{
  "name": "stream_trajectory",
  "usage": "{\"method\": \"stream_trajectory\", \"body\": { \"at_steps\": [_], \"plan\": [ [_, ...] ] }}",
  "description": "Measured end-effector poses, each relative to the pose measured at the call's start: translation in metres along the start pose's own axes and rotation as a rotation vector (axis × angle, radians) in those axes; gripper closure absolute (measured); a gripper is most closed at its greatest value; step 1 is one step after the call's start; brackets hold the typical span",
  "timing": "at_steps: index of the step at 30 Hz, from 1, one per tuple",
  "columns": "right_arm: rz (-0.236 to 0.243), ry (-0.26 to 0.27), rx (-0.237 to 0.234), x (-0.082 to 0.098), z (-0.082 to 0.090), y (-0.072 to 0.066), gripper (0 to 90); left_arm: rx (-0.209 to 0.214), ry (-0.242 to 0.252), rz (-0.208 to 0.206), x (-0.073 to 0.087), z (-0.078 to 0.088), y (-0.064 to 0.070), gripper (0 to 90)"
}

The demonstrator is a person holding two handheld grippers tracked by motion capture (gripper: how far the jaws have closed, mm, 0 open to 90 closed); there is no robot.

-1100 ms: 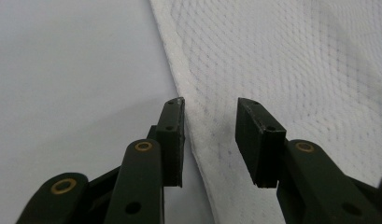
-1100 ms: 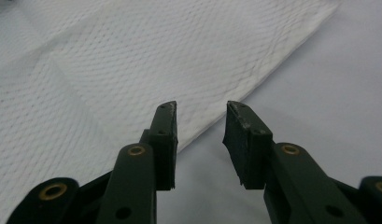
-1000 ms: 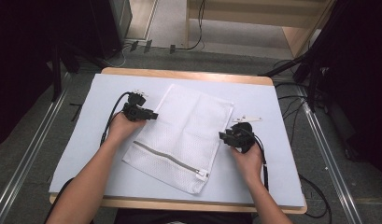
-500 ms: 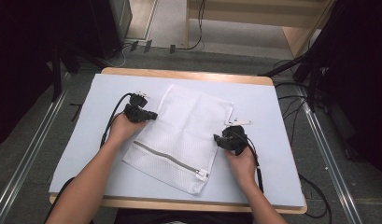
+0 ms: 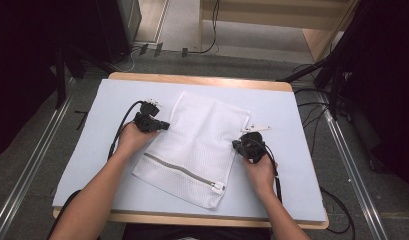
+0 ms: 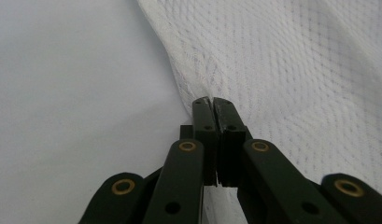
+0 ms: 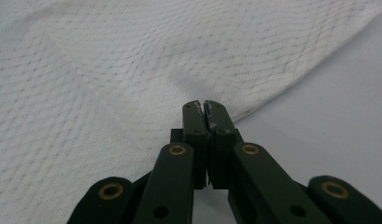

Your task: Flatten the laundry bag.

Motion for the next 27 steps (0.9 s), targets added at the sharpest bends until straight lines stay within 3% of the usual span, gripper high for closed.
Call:
{"method": "stream_trajectory", "body": {
  "at_steps": [10, 21, 27],
  "plan": [
    [-0.009, 0.000, -0.018, -0.019, -0.007, 0.010, 90.0, 0.005, 0.024, 0.034, 0.008, 0.010, 0.001, 90.0],
    [0.023, 0.003, -0.033, -0.049, -0.025, 0.015, 90.0, -0.034, 0.047, 0.078, 0.024, 0.027, 0.000, 89.8],
    [0.013, -0.007, -0.041, -0.056, -0.033, 0.016, 90.0, -0.058, 0.051, 0.103, 0.024, 0.020, -0.009, 89.9]
  ]
}}
Point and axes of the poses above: each handheld gripper's, and its own axes: z roughly backward along the jaws, x roughly out of its underside, y roughly to its right, the point moved 4 cm from there along -z, roughly forward along the jaws, and after that the axes turned 14 degrees about -z, right-handed, at the moved point
